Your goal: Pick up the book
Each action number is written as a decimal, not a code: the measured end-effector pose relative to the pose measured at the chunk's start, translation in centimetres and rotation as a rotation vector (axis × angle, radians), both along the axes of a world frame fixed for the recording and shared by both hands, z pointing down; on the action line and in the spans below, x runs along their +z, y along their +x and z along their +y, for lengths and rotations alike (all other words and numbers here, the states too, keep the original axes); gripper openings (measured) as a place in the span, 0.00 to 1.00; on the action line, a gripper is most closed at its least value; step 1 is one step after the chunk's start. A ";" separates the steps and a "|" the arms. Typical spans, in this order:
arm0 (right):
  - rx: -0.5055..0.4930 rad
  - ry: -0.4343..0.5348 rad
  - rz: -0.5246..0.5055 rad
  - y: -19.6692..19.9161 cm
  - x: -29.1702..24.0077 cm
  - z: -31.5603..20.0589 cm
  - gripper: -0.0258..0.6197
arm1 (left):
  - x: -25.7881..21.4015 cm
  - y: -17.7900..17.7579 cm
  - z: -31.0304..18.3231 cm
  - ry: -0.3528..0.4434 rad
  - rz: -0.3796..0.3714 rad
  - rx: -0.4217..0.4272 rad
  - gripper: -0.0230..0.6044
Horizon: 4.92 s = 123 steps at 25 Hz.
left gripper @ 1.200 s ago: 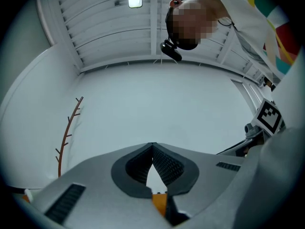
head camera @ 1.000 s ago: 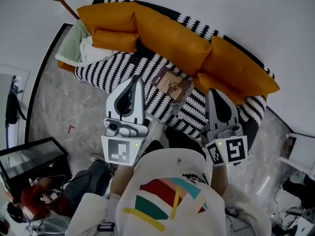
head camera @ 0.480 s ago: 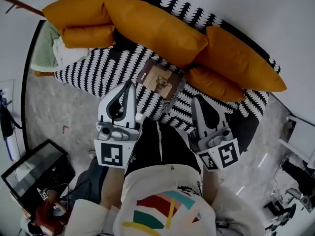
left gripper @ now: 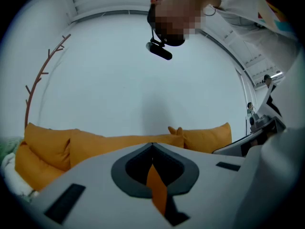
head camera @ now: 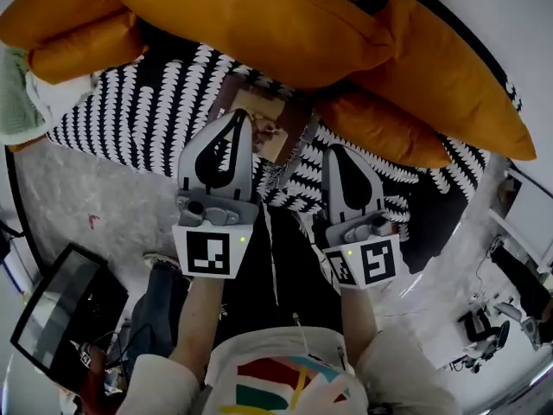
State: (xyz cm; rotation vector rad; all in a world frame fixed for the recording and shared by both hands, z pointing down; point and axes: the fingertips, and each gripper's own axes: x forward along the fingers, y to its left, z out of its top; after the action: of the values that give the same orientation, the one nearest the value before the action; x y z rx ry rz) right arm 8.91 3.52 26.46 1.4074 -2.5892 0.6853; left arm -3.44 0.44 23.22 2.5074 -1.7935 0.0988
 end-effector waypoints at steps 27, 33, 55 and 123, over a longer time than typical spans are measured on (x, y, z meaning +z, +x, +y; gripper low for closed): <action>0.188 -0.735 -0.265 0.4 30.4 5.1 0.35 | 28.6 1.9 2.7 -0.418 -0.058 0.109 0.03; 0.186 -0.791 -0.313 0.5 31.7 4.7 0.35 | 30.7 1.7 3.0 -0.459 -0.097 0.132 0.03; 0.039 -0.854 -0.409 -1.0 32.5 4.1 0.35 | 32.1 2.1 3.5 -0.463 -0.118 0.191 0.03; 0.090 0.226 -0.109 -1.3 -30.9 3.6 0.28 | -29.0 0.7 6.2 0.221 -0.074 0.091 0.03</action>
State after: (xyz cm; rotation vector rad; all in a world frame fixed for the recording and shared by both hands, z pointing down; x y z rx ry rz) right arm 7.63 7.15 -4.44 1.6004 -2.7764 0.5059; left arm -2.73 6.68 -5.80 2.7725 -1.8083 -0.0037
